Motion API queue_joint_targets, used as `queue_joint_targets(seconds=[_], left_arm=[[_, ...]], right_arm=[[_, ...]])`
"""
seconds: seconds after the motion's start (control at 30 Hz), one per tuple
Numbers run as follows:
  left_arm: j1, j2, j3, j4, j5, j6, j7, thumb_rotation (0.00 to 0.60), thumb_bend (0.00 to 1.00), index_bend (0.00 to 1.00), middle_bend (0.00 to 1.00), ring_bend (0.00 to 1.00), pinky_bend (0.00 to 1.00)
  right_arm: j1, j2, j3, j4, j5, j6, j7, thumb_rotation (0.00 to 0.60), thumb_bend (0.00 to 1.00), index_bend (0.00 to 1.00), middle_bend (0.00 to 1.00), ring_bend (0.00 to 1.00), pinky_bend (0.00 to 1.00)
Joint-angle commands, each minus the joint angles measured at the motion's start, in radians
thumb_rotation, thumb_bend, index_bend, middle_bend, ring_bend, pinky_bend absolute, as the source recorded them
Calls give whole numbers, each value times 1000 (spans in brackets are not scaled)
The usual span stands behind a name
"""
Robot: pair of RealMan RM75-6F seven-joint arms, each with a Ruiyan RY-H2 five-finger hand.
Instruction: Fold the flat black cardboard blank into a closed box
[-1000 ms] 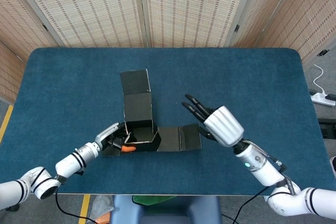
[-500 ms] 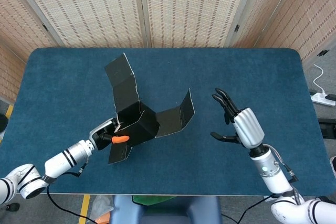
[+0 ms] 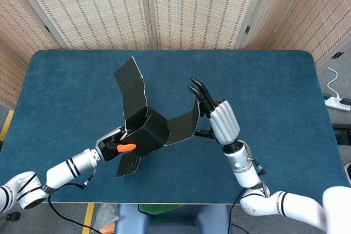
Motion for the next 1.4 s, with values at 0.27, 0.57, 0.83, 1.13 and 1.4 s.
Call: queue_joint_targets(seconds=[0.27, 0.57, 0.83, 1.13, 1.4], left_arm=[[-12, -17, 35, 55, 40, 40, 129, 600, 198, 260, 247, 515, 603], [-28, -31, 39, 72, 23, 11, 237, 600, 197, 260, 247, 515, 603], [-38, -47, 40, 87, -15, -34, 345, 600, 197, 260, 247, 515, 604], [-40, -67, 51, 102, -23, -63, 483, 600, 197, 260, 239, 515, 604], [-41, -103, 58, 127, -38, -102, 612, 600, 198, 260, 237, 514, 603]], right_arm=[[62, -21, 34, -22, -30, -32, -84, 600, 0, 0, 26, 669, 1000], [81, 35, -7, -62, -58, -112, -154, 600, 0, 0, 44, 670, 1000], [118, 47, -38, -40, -124, -153, -240, 600, 0, 14, 141, 700, 1000], [159, 38, -87, 3, -142, -253, -323, 600, 0, 146, 252, 711, 1000], [170, 47, -134, 22, -135, -323, -321, 600, 0, 161, 281, 719, 1000]])
